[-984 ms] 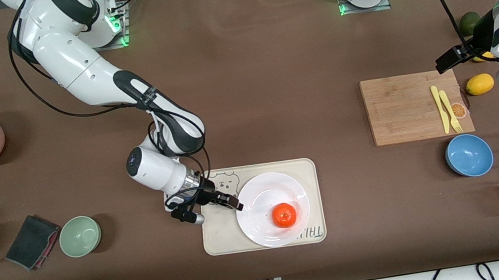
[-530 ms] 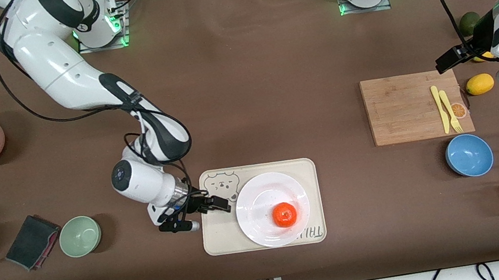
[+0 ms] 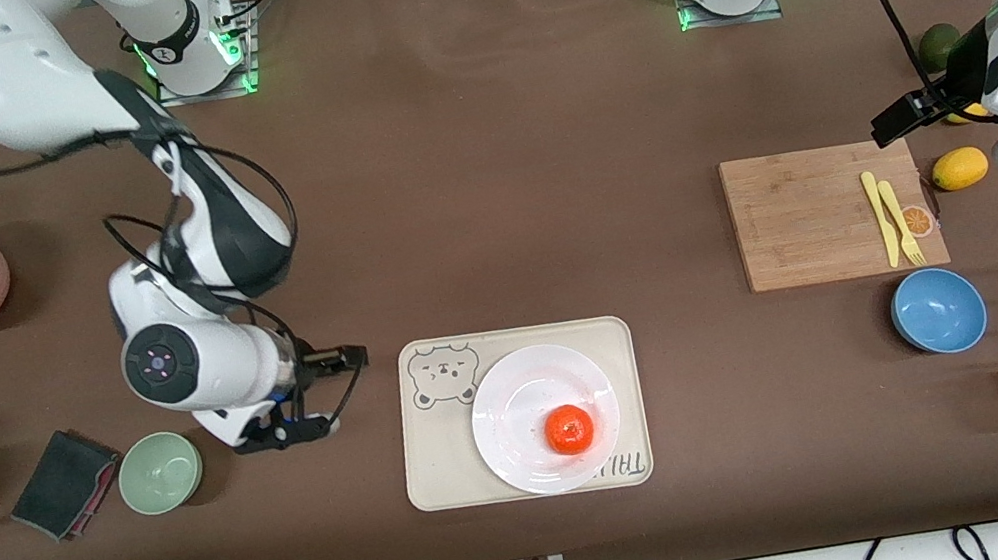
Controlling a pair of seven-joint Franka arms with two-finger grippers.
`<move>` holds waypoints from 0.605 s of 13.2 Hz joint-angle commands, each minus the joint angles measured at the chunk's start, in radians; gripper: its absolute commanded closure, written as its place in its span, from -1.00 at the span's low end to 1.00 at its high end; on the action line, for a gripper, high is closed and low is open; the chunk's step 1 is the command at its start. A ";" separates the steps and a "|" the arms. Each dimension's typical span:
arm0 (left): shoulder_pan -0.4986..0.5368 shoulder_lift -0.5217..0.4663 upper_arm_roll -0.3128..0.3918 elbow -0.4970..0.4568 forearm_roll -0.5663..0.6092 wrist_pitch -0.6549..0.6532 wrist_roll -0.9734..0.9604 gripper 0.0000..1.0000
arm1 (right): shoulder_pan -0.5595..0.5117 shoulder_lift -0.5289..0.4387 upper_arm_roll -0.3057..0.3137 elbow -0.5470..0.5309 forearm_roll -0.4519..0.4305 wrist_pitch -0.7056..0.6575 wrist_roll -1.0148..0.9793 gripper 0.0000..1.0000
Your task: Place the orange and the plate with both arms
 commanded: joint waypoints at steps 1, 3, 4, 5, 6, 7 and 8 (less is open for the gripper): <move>0.000 -0.002 0.005 0.014 -0.032 -0.012 0.020 -1.00 | -0.003 -0.232 -0.023 -0.205 -0.009 -0.089 -0.004 -1.00; -0.002 -0.002 0.005 0.014 -0.032 -0.012 0.020 -1.00 | -0.003 -0.369 -0.054 -0.334 -0.003 -0.090 -0.016 -1.00; 0.000 -0.002 0.005 0.014 -0.032 -0.012 0.020 -1.00 | -0.003 -0.418 -0.074 -0.371 0.000 -0.097 -0.026 -1.00; 0.000 -0.002 0.005 0.015 -0.032 -0.012 0.020 -1.00 | -0.003 -0.453 -0.095 -0.395 0.010 -0.103 -0.046 -1.00; -0.002 -0.002 0.005 0.014 -0.032 -0.012 0.020 -1.00 | -0.004 -0.467 -0.103 -0.398 0.019 -0.118 -0.071 -1.00; -0.002 0.000 0.005 0.015 -0.032 -0.012 0.020 -1.00 | -0.004 -0.481 -0.129 -0.392 0.023 -0.138 -0.098 -1.00; -0.002 0.000 0.005 0.015 -0.032 -0.011 0.020 -1.00 | -0.003 -0.507 -0.149 -0.401 0.054 -0.141 -0.123 -1.00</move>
